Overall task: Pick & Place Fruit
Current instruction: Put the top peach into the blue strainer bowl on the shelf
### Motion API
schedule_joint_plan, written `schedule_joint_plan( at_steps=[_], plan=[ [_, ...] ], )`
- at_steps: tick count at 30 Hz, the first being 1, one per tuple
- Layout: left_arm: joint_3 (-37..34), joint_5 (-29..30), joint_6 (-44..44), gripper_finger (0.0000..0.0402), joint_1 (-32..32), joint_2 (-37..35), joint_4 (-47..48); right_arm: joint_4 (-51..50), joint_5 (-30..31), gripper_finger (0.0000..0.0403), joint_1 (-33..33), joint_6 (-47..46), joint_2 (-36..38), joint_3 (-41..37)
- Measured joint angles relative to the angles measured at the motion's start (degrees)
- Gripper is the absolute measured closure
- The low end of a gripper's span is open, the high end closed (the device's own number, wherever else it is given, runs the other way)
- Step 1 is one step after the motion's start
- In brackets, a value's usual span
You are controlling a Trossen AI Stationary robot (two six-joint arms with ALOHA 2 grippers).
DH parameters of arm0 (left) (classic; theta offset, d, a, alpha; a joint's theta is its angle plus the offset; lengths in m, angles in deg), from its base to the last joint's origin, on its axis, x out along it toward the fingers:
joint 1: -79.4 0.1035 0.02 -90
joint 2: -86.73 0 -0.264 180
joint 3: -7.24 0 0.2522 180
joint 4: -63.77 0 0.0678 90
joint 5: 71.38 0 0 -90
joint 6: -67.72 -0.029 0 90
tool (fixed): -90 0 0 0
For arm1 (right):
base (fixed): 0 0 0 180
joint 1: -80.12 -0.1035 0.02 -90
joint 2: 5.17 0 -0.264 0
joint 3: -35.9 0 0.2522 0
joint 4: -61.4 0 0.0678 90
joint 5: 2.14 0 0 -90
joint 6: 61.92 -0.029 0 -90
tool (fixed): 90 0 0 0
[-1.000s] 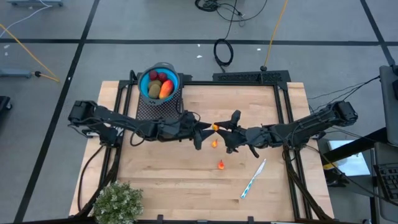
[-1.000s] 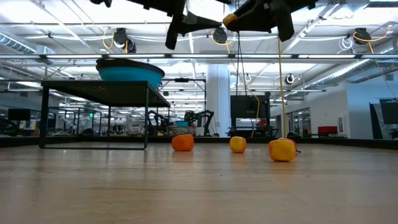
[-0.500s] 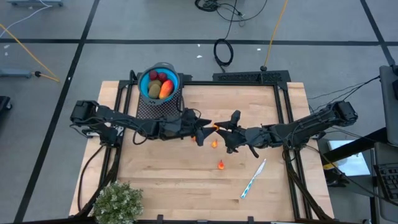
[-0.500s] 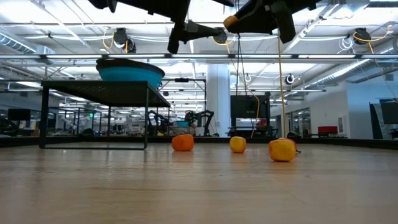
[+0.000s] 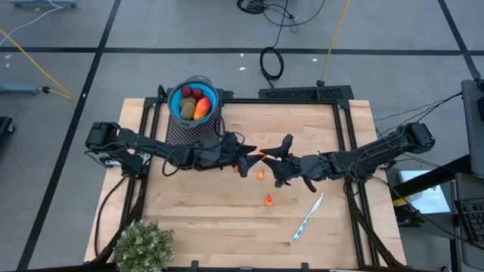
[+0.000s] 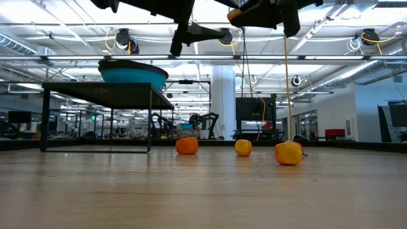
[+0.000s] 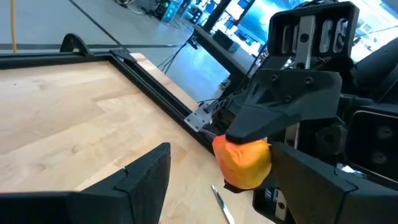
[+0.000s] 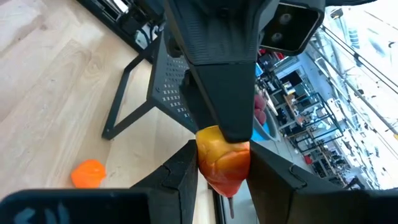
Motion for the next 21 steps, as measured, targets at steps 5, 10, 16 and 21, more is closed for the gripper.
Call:
schedule_joint_plan(
  at_steps=[5,10,16,21],
  plan=[
    [0.0,1.6,0.0,0.0128,0.0,0.0,-0.6,0.1,-0.8,0.0291,0.0,0.0,0.0,0.0],
    [0.0,2.6,1.4,0.0128,-0.2,0.9,-1.8,-0.1,-1.6,0.0291,0.0,0.0,0.0,-0.1],
    [0.7,2.4,1.5,0.0128,-0.2,2.3,-4.4,-0.4,-1.5,0.0291,0.4,-0.1,0.0,-0.1],
    [4.5,1.6,0.8,0.0128,-0.6,4.2,-0.5,-0.5,-1.7,0.0291,0.8,-0.1,0.0,-0.1]
  ],
)
